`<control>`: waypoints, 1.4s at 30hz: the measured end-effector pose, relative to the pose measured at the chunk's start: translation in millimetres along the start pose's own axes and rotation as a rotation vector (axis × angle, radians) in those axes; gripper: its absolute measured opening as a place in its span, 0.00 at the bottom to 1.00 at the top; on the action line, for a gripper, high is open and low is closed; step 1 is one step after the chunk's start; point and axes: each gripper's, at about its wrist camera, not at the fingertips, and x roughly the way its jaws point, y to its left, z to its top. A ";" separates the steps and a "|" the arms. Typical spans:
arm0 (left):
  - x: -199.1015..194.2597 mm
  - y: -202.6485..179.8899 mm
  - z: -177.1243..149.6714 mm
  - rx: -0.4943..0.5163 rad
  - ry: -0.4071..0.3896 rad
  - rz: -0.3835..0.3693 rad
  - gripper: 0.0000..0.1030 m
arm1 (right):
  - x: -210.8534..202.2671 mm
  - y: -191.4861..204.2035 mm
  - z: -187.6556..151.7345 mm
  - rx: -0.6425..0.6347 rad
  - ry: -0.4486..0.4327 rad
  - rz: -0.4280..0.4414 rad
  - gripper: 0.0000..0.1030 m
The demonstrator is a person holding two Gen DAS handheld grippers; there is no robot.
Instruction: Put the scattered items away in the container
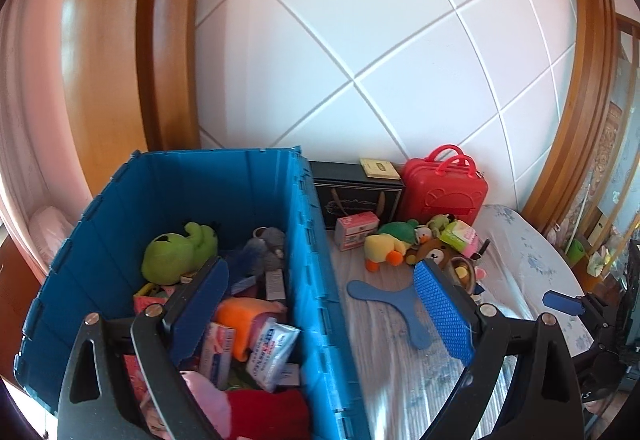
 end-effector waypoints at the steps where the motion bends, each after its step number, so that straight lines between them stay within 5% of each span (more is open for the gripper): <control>1: 2.4 -8.4 0.5 0.005 0.005 -0.003 0.92 | -1.9 -6.7 -2.2 0.004 0.001 -0.005 0.99; 20: 101.6 -183.7 -9.3 0.134 0.116 -0.075 0.92 | 11.3 -186.2 -43.7 0.122 0.068 -0.076 0.99; 42: 331.7 -306.9 -21.1 0.332 0.268 -0.208 0.92 | 153.7 -298.5 -83.7 0.153 0.170 -0.057 0.99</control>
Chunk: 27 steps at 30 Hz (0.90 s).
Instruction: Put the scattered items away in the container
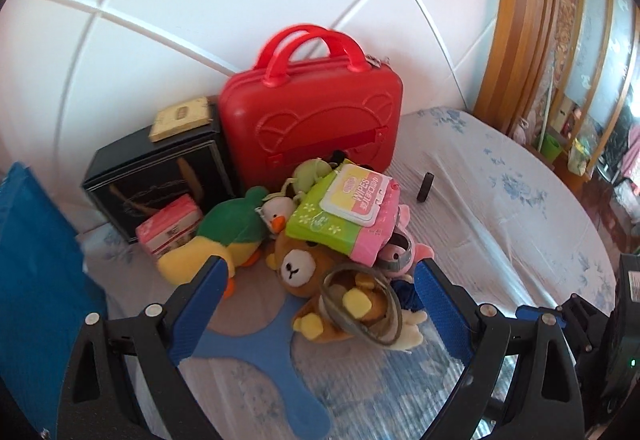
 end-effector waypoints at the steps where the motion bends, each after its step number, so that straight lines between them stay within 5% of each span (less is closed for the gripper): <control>1: 14.1 -3.5 3.3 0.024 0.017 -0.015 0.92 | 5.7 -2.8 -1.9 0.002 0.007 -0.002 0.99; 11: 123.3 -33.7 31.0 0.188 0.150 -0.104 0.92 | 41.5 -28.9 -16.2 0.031 0.024 0.001 0.99; 23: 174.7 -51.6 43.9 0.309 0.291 -0.039 0.92 | 93.5 7.3 14.7 -0.078 -0.106 0.045 0.99; 27: 169.2 -41.7 51.5 0.256 0.276 -0.087 0.71 | 108.8 22.3 23.8 -0.118 -0.127 0.021 0.99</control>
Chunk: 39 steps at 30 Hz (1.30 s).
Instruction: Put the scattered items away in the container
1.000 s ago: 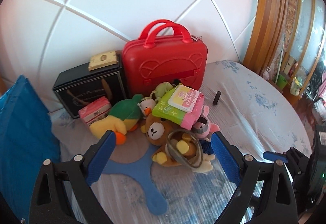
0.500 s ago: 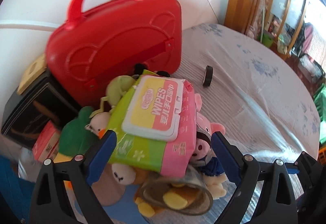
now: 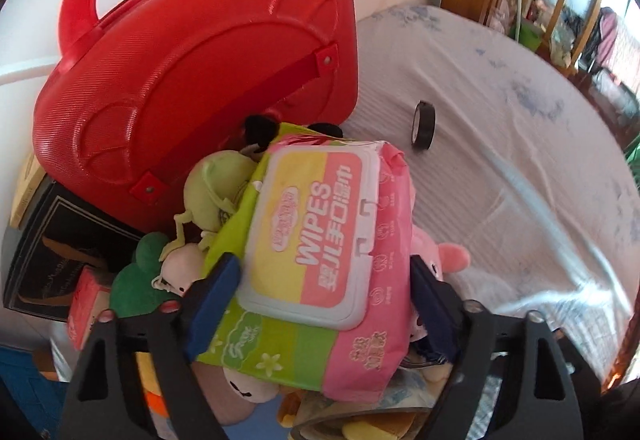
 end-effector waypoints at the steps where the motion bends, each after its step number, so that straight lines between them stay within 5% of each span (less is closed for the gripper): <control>1: -1.2 1.8 -0.3 -0.002 -0.002 0.003 0.65 | 3.9 1.8 1.6 -0.006 0.001 -0.012 0.99; 3: -5.4 5.5 -1.9 -0.011 -0.012 -0.008 0.54 | 13.5 5.1 5.3 -0.010 0.022 -0.036 0.86; 4: -9.9 6.6 -2.2 -0.016 -0.027 -0.018 0.34 | 16.0 5.5 6.5 -0.010 0.029 -0.041 0.78; 5: -14.6 6.8 -1.6 -0.019 -0.041 -0.015 0.25 | 17.7 5.6 7.4 -0.009 0.036 -0.061 0.67; 8: -25.0 6.3 -1.4 -0.028 -0.067 -0.031 0.10 | 15.4 2.8 7.3 0.017 0.036 -0.057 0.66; 39: -96.8 12.6 -68.7 -0.099 -0.221 -0.096 0.00 | -112.4 -11.8 -48.7 0.092 -0.018 0.026 0.59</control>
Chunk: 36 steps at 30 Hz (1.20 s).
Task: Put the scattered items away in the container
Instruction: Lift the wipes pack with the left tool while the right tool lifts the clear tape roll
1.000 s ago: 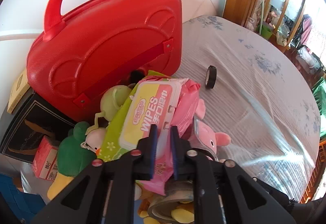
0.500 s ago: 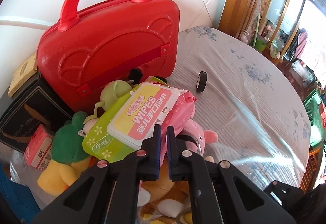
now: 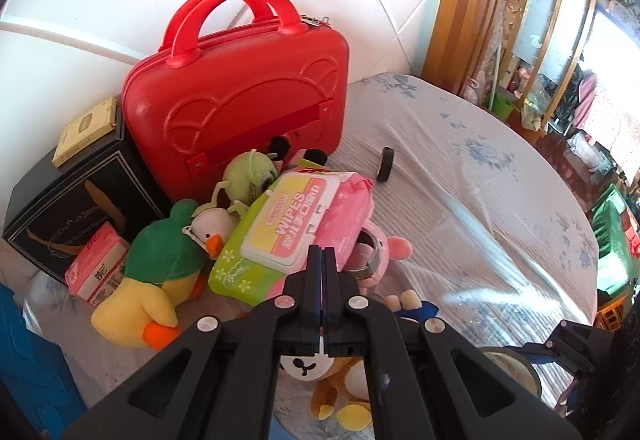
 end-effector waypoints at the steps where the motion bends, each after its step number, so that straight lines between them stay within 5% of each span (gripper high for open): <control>1: 2.3 -3.4 -0.6 0.011 0.009 -0.002 0.00 | -2.6 -1.1 0.1 0.009 -0.005 -0.001 0.59; 6: 31.9 -17.9 -2.2 0.065 0.072 0.073 0.02 | -20.5 -4.5 -1.3 0.048 -0.029 0.016 0.58; 9: 55.6 -19.4 -1.8 0.084 0.105 0.090 0.23 | -29.0 -7.1 -5.2 0.065 -0.034 0.016 0.58; 11: 66.7 -20.7 -2.2 0.107 0.098 0.141 0.47 | -32.2 -9.7 -10.1 0.073 -0.024 0.011 0.57; 14: 73.6 -19.1 -0.8 0.114 0.072 0.199 0.51 | -36.6 -15.5 -22.3 0.090 0.000 0.005 0.54; 16: 76.0 -15.8 -0.3 0.106 0.061 0.213 0.52 | -39.4 -18.8 -30.8 0.104 0.014 0.004 0.48; 17: 80.1 -14.7 -0.6 0.114 0.070 0.221 0.54 | -40.3 -20.1 -33.6 0.108 0.017 0.005 0.27; 18: 85.5 -14.4 -1.3 0.129 0.084 0.232 0.54 | -40.3 -20.6 -36.3 0.109 0.024 0.003 0.19; 22: 109.3 -12.7 -4.2 0.182 0.134 0.292 0.61 | -21.1 -28.9 -50.1 0.113 0.096 -0.021 0.19; 25: 122.6 -5.3 -6.0 0.164 0.158 0.321 0.65 | -19.6 -43.5 -64.0 0.156 0.115 -0.046 0.25; 27: 125.0 -1.2 -5.6 0.153 0.159 0.307 0.64 | -26.9 -53.1 -74.9 0.175 0.111 -0.072 0.69; 29: 121.7 5.4 -3.9 0.109 0.146 0.279 0.45 | -36.7 -64.5 -86.0 0.209 0.111 -0.078 0.92; 32: 111.7 9.4 -6.2 0.080 0.119 0.285 0.31 | -50.9 -77.7 -105.1 0.235 0.154 -0.109 0.94; 36: 89.8 5.0 -15.7 0.090 0.064 0.310 0.25 | -57.4 -73.7 -132.1 0.210 0.241 -0.107 0.94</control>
